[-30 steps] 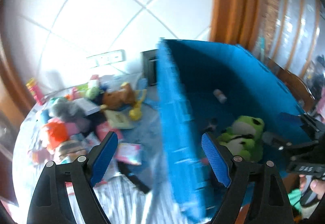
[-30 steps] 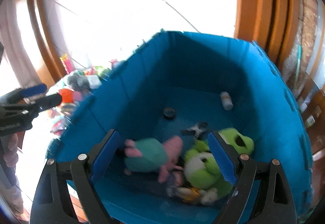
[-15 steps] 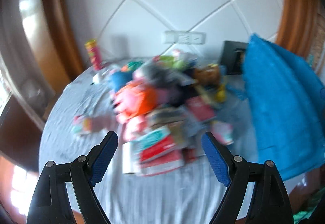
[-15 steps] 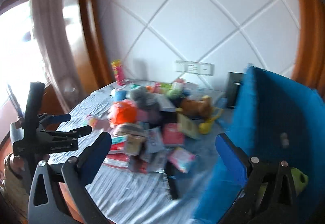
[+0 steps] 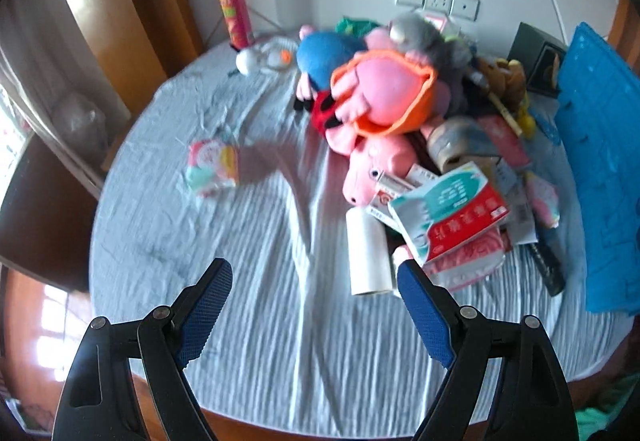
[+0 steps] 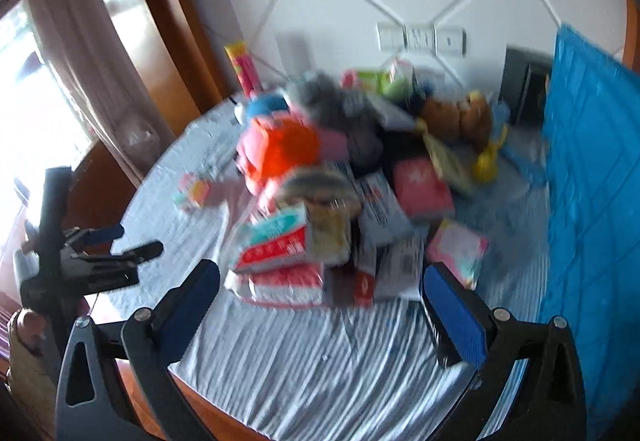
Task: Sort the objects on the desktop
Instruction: 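Move both tools back over the cluttered table, then grasp the white paper roll with left tool while right tool grasps the black wrapped tube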
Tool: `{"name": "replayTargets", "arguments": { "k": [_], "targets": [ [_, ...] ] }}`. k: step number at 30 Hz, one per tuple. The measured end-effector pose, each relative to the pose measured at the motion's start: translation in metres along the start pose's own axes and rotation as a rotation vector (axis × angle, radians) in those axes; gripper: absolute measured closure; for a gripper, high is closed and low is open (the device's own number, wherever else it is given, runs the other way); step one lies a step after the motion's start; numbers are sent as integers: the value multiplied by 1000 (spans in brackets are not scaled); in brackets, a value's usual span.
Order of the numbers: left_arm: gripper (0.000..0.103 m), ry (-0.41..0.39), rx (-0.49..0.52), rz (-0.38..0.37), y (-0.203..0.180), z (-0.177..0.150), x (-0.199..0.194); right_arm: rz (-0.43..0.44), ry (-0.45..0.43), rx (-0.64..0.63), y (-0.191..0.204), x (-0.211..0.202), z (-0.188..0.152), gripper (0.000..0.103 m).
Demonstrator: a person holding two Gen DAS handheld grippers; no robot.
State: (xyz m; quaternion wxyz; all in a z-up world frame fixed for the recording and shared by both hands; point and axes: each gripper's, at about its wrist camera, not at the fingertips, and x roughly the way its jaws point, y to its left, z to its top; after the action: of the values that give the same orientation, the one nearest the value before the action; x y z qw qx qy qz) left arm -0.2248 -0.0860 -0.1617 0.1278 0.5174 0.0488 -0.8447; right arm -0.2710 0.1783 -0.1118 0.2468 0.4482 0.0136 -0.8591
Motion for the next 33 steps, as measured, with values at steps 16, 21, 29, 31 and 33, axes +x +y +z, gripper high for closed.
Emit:
{"name": "replayTargets", "arguments": {
  "k": [16, 21, 29, 31, 33],
  "targets": [
    [18, 32, 86, -21, -53, 21, 36, -3, 198, 47, -66, 80, -33, 0],
    [18, 42, 68, -11, -32, 26, 47, -5, 195, 79, -64, 84, -32, 0],
    [18, 143, 28, -23, 0, 7, 105, -57, 229, 130, -55, 105, -43, 0],
    [18, 157, 27, -43, -3, 5, 117, -100, 237, 140, -59, 107, -46, 0],
    [18, 163, 29, -49, -8, 4, 127, -127, 251, 160, -67, 109, -51, 0]
  ]
}}
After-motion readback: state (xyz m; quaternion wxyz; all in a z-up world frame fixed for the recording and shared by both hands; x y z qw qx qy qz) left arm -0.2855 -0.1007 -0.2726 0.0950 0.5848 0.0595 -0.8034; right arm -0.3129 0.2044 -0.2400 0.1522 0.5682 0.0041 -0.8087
